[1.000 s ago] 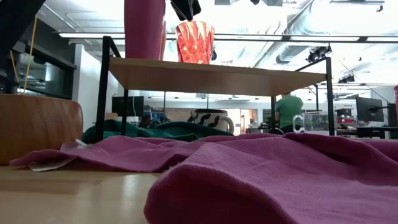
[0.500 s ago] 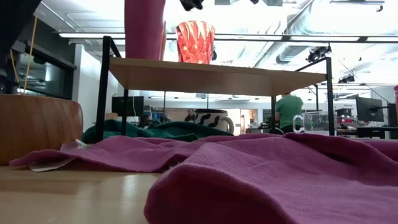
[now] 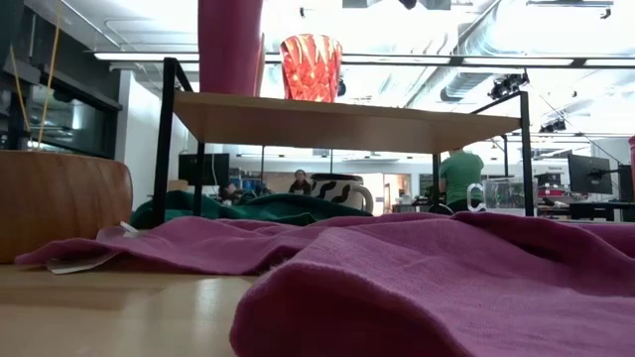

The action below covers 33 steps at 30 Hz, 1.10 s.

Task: Stack small to large cups/mugs on shelf
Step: Put the red cup on the shelf

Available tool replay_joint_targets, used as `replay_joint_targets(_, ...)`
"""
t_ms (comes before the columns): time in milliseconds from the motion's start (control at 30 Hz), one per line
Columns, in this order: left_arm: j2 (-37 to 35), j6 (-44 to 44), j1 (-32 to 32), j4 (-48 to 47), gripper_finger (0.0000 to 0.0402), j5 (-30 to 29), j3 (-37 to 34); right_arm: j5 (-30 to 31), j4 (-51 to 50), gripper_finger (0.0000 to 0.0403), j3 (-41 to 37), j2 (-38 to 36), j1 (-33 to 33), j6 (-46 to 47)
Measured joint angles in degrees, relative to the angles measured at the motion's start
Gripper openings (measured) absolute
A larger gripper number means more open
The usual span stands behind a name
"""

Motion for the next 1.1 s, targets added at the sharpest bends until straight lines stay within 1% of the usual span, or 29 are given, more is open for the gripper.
replay_joint_targets(100,-3.0,0.6,0.0,0.6,0.0024,-3.0,0.0,0.0,-0.4,0.0077,0.0,0.0,0.0,0.0)
replay_joint_targets(167,-5.0,0.7,0.0,0.6,0.0024,-5.1,0.0,0.0,-0.4,0.0067,0.0,0.0,0.0,0.0)
replay_joint_targets(333,-8.7,1.4,0.0,0.6,0.0024,-9.2,0.0,0.0,-0.5,0.0011,0.0,0.0,0.0,0.1)
replay_joint_targets(367,-9.4,1.4,0.0,0.3,0.0024,-9.7,0.0,0.0,-0.5,0.0006,0.0,0.0,0.0,0.4)
replay_joint_targets(533,-12.4,2.4,0.0,-0.4,0.0024,-12.4,0.0,0.0,-0.3,0.001,0.0,0.0,0.0,2.5)
replay_joint_targets(633,-14.3,2.6,0.0,-0.5,0.0024,-12.9,0.0,0.0,-0.2,0.0002,0.0,0.0,0.0,2.9)
replay_joint_targets(767,-17.0,2.7,0.0,-0.4,0.0024,-13.6,0.0,0.0,0.8,0.0004,0.0,0.0,0.0,4.1)
replay_joint_targets(900,-19.7,2.7,0.0,-0.2,0.0024,-13.7,-0.2,2.3,1.3,0.0001,0.0,0.0,0.1,4.2)
replay_joint_targets(1000,-22.6,2.7,0.0,-0.3,0.0024,-14.4,-3.0,4.0,1.6,0.0001,0.0,0.0,0.1,4.4)
replay_joint_targets(1100,-26.6,1.9,0.0,0.9,0.0024,-15.0,-9.1,4.4,2.1,0.0001,0.0,0.0,0.1,5.0)
